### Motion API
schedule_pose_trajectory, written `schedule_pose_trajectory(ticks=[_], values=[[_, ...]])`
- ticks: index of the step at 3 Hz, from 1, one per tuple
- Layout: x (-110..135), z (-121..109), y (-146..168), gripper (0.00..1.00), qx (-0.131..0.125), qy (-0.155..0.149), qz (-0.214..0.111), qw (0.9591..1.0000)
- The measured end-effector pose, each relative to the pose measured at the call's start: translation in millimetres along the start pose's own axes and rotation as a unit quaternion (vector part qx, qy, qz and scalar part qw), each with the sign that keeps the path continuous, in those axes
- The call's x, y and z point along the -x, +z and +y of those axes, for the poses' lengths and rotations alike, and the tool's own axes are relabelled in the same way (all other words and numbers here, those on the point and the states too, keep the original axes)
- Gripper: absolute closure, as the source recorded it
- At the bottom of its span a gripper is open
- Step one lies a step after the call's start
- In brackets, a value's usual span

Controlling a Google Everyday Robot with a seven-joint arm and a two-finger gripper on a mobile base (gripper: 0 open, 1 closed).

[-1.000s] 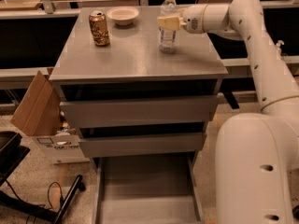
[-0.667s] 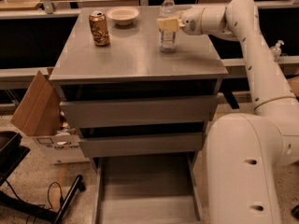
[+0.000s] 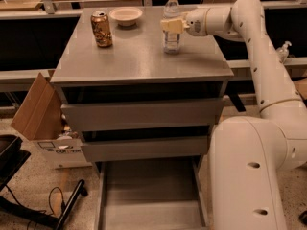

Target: Pick blue plastic bottle from bottom drawer and place on counter

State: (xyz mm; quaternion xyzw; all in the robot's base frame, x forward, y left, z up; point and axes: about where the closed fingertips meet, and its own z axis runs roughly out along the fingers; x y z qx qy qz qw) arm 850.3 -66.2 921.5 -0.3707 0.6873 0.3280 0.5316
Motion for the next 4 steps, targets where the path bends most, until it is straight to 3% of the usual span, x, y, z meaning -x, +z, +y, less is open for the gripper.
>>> schedule_pose_trajectory(ticks=[3, 4], values=[[-2, 3, 8, 0.13, 0.005, 0.001, 0.001, 1.0000], [-3, 4, 11, 0.00, 0.007, 0.002, 0.002, 1.0000]])
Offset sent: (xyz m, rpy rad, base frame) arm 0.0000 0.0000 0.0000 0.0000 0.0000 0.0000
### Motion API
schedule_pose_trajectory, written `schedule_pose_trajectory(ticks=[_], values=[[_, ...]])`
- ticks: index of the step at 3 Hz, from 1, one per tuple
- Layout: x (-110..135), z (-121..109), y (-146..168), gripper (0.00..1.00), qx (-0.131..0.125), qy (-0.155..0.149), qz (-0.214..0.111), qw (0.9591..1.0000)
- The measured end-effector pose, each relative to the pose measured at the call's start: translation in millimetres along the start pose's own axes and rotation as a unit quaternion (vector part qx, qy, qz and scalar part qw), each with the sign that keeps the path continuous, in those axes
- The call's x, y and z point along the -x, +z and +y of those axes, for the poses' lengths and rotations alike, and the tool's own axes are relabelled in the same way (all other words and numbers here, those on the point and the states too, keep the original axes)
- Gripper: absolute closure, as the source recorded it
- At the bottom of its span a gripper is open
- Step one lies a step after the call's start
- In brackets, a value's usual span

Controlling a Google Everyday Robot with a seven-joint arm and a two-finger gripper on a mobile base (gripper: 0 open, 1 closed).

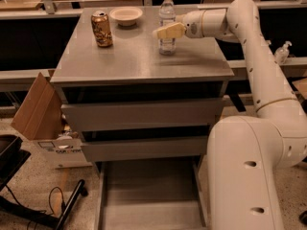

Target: Pick blue plastic bottle from bottom drawer and place on counter

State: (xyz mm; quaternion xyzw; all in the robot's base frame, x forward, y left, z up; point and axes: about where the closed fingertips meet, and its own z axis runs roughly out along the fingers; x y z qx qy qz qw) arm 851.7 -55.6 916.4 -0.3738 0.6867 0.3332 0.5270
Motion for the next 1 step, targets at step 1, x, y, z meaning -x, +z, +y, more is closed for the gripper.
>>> schedule_pose_trajectory(ticks=[1], values=[[0.0, 0.0, 0.0, 0.00, 0.000, 0.000, 0.000, 1.0000]])
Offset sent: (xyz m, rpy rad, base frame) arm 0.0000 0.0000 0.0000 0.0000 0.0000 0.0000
